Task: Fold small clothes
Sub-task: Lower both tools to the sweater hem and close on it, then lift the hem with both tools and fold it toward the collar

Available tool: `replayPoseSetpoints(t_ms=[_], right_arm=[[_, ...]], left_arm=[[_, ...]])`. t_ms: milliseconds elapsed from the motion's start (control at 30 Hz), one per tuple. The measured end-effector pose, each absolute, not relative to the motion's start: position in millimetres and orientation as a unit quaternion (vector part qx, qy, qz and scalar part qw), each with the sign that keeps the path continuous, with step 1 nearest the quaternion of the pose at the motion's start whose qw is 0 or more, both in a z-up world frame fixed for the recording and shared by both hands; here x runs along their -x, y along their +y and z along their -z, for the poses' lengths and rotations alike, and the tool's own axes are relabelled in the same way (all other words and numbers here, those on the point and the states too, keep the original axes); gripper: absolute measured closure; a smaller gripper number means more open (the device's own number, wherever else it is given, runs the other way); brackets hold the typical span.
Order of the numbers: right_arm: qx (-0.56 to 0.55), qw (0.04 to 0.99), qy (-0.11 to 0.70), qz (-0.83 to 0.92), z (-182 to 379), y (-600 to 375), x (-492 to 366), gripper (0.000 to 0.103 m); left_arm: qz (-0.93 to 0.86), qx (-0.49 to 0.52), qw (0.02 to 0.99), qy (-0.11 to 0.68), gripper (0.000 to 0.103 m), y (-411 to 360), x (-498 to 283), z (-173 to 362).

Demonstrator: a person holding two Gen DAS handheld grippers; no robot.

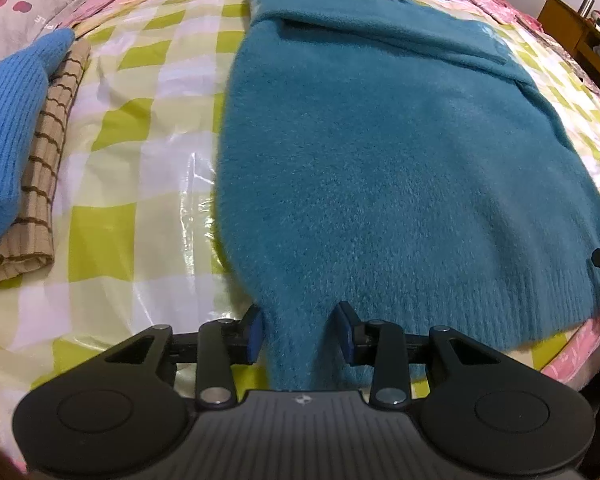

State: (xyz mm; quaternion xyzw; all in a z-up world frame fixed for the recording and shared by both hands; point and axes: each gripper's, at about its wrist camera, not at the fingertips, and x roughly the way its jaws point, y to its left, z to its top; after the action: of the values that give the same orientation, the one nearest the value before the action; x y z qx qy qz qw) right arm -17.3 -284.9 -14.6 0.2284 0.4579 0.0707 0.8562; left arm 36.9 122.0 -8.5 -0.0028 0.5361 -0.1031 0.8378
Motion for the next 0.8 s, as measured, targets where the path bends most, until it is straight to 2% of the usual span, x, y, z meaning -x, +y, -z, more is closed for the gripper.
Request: replayPoseSetpoints(t_ms=[100, 133, 233, 300, 500, 667, 733, 800], right_arm=[[-0.229, 0.856, 0.458, -0.074, 15, -284, 16, 0.063], [-0.234, 0.855, 0.456, -0.076, 14, -285, 16, 0.071], [-0.260, 0.850, 0.451, -0.082, 15, -290, 18, 0.082], [-0.277, 0.847, 0.445, -0.088, 16, -293, 18, 0.083], [-0.284, 0.840, 0.453, -0.086, 23, -292, 12, 0.081], [-0.281, 0.839, 0.456, -0.090, 22, -292, 12, 0.080], [-0.287, 0.837, 0.457, -0.089, 23, -292, 12, 0.080], [-0.289, 0.838, 0.455, -0.090, 24, -292, 13, 0.081]], left_arm=[[0.105, 0.004, 0.837, 0.537, 0.061, 123, -37, 9], [0.106, 0.004, 0.839, 0.533, 0.063, 123, -36, 8], [0.108, 0.008, 0.845, 0.524, 0.074, 124, -34, 5], [0.112, 0.024, 0.847, 0.519, 0.080, 127, -35, 2], [0.120, 0.029, 0.842, 0.525, 0.080, 125, -41, 5], [0.118, 0.011, 0.838, 0.532, 0.064, 120, -43, 8], [0.114, 0.012, 0.837, 0.535, 0.064, 119, -44, 9], [0.114, 0.012, 0.839, 0.532, 0.068, 119, -43, 8]])
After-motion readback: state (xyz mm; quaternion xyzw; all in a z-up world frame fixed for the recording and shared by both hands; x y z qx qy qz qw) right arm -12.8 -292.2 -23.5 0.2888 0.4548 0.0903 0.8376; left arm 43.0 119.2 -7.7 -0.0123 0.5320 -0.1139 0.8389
